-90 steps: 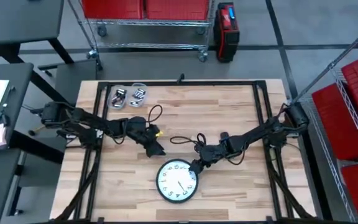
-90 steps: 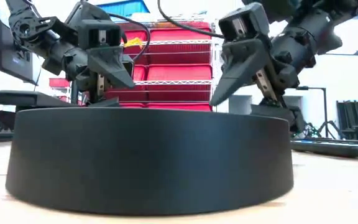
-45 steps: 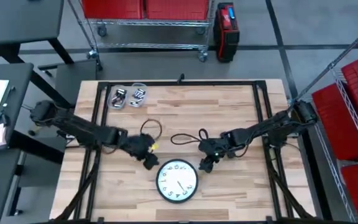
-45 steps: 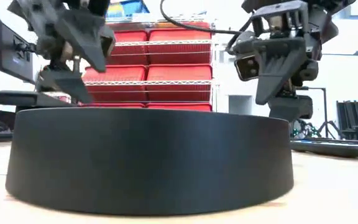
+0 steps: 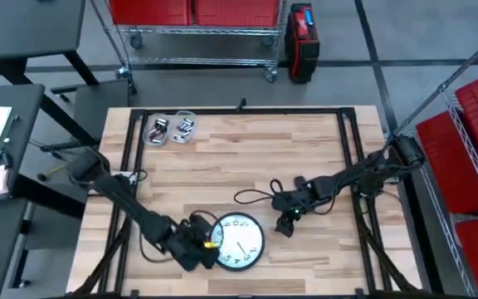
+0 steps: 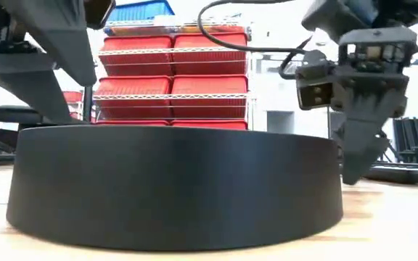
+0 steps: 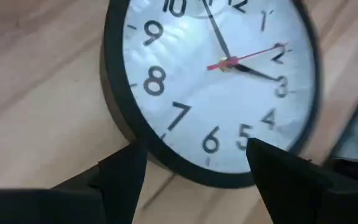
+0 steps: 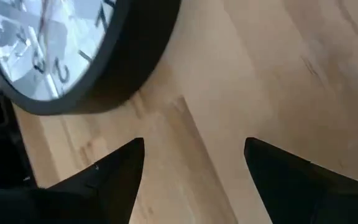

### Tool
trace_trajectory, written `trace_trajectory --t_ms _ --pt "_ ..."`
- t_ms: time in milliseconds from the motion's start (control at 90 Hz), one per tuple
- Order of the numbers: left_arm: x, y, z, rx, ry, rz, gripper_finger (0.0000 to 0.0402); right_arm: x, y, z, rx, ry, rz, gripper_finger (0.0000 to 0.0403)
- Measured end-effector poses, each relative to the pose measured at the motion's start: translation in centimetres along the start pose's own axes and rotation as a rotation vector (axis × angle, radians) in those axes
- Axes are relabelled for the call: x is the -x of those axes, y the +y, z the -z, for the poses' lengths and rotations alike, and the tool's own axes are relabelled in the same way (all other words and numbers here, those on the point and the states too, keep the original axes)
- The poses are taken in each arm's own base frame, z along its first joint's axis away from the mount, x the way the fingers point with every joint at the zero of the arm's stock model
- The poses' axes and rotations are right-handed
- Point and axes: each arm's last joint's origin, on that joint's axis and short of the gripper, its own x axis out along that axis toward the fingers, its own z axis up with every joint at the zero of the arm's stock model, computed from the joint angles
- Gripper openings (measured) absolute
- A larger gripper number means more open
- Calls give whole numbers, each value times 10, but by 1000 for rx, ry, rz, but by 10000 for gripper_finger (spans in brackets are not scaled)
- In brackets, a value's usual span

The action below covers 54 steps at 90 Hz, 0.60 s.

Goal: Insert battery
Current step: Insert the silver battery into the wall clock battery compartment

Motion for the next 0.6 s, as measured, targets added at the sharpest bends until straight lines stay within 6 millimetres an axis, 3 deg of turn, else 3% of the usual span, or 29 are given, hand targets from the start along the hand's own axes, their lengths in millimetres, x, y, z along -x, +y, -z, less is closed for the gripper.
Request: trace_trajectory --t_ms 300,411,600 --pt "-1 -1 22 12 10 -68 256 -2 10 3 -110 -61 -31 270" --pt "3 1 30 40 -17 -73 256 -11 10 2 -185 -71 -48 270" --pt "-9 15 41 126 -41 -21 256 -27 8 0 -261 -72 -66 270"
